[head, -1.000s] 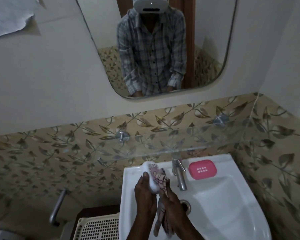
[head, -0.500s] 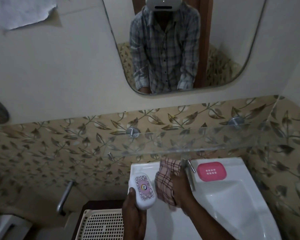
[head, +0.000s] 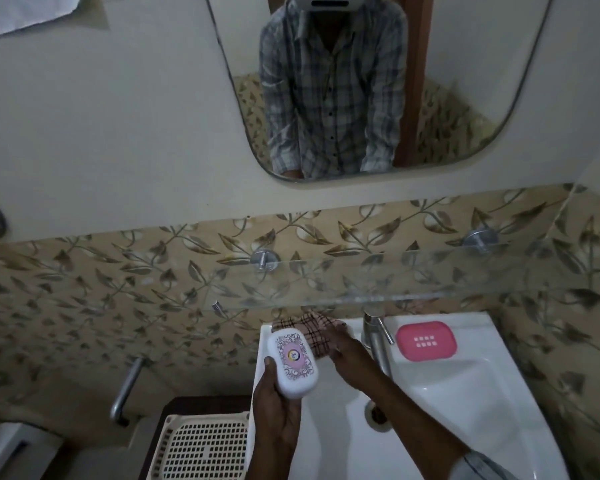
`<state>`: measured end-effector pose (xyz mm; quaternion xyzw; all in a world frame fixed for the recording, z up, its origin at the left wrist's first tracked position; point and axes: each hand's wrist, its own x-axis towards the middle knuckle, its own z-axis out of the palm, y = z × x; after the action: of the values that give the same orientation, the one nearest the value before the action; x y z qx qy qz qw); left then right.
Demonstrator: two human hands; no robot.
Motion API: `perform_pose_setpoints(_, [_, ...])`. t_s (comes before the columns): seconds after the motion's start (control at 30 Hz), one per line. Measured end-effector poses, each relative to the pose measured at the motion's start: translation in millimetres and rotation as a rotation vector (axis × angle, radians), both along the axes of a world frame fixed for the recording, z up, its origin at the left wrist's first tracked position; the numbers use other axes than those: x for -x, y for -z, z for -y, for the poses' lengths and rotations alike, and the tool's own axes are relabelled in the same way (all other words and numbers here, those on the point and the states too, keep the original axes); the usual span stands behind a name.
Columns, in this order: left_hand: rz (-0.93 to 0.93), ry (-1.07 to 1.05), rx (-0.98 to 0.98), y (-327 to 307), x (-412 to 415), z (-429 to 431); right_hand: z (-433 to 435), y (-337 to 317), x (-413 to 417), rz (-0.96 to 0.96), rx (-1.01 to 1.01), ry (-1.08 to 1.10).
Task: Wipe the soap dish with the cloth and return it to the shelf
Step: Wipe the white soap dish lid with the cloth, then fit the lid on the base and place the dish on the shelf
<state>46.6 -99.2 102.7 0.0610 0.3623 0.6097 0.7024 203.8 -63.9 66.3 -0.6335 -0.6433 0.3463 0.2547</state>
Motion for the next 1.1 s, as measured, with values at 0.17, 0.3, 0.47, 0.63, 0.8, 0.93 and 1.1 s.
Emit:
perform_pose_setpoints(0.17, [-0.107,0.205,-0.061,-7.6,-38.7,16.1,54.9,-52.7,-13.5,-0.529,-0.022,0.221])
perform_pose_setpoints(0.3, [-0.304,0.346,-0.144,-11.1,-90.7,36.4,76.1,-70.3,-43.1,-0.415,-0.064,0.378])
perform_pose_setpoints(0.47, [-0.106,0.445,-0.158,-40.8,-137.9,17.8,77.4,-81.0,-99.8,-0.409,-0.059,0.330])
perform_pose_setpoints(0.63, [-0.094,0.542,-0.199,-47.7,-157.2,7.7,79.2,-67.4,-141.9,-0.354,0.093,0.166])
perform_pose_setpoints(0.8, [-0.215,0.541,-0.163,-22.7,-143.4,9.6,68.9,-44.1,-192.8,0.121,0.074,0.084])
perform_pose_setpoints(0.93, [-0.214,0.415,-0.123,-5.6,-117.8,6.1,25.0,-26.8,-214.5,0.514,-0.028,0.026])
perform_pose_setpoints(1.1, [-0.218,0.320,-0.083,12.0,-83.6,11.7,-9.5,2.2,-214.4,0.720,0.010,-0.248])
